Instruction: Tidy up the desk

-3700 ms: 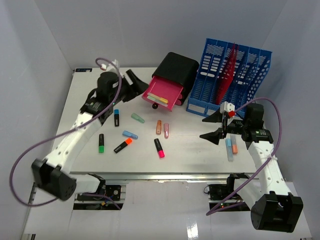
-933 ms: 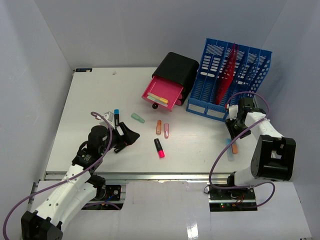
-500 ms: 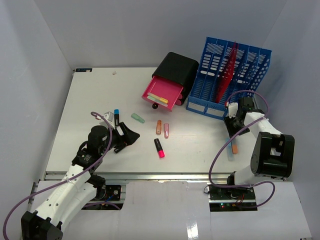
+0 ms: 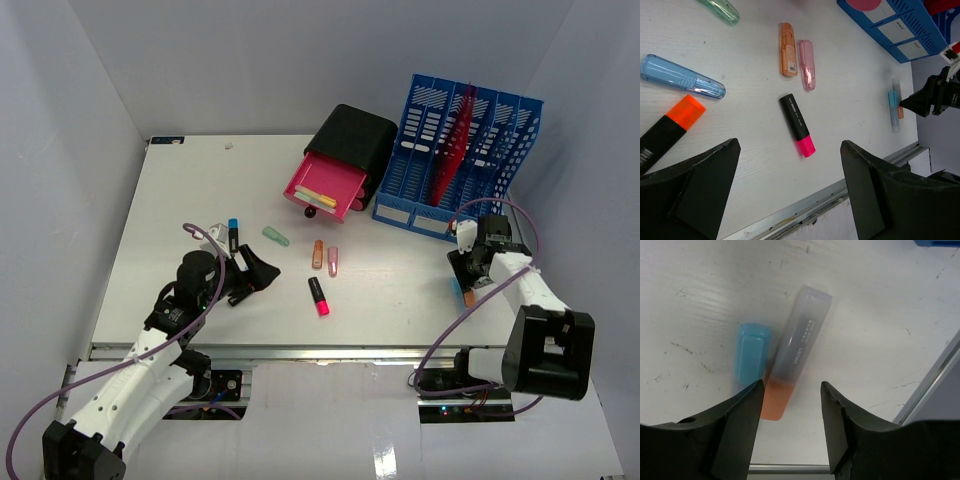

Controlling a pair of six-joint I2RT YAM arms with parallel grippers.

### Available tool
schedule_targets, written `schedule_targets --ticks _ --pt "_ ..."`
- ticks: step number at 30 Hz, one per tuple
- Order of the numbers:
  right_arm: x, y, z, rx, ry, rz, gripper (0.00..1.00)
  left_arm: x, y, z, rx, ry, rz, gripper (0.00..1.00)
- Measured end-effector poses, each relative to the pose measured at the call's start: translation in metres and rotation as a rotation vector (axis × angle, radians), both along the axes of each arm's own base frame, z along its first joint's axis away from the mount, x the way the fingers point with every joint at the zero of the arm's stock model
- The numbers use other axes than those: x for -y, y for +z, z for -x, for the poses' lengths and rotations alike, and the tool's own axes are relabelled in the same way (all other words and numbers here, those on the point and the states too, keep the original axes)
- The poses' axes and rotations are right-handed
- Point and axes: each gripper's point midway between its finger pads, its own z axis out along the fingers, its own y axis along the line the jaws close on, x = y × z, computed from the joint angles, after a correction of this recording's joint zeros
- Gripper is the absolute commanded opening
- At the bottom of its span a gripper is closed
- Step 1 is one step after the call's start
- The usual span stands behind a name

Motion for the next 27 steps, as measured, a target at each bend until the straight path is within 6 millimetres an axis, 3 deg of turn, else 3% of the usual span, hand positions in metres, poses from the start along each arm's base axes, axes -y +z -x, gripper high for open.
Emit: schedule_targets --ticks 5,20,27 --pt "0.001 0.007 -0.007 0.052 0.004 0.006 0.56 0.000 0.001 0.000 0.003 -0.001 0.001 0.93" --pt "-0.006 -0.025 0.000 -0.051 0.044 -0.030 0.52 0.000 0.004 0.001 0.015 0.000 0.009 0.93" --pt "-0.012 -0.027 -0.008 -0.029 0.083 -0.056 0.38 0.000 0.004 0.001 0.012 -0.001 0.007 0.93"
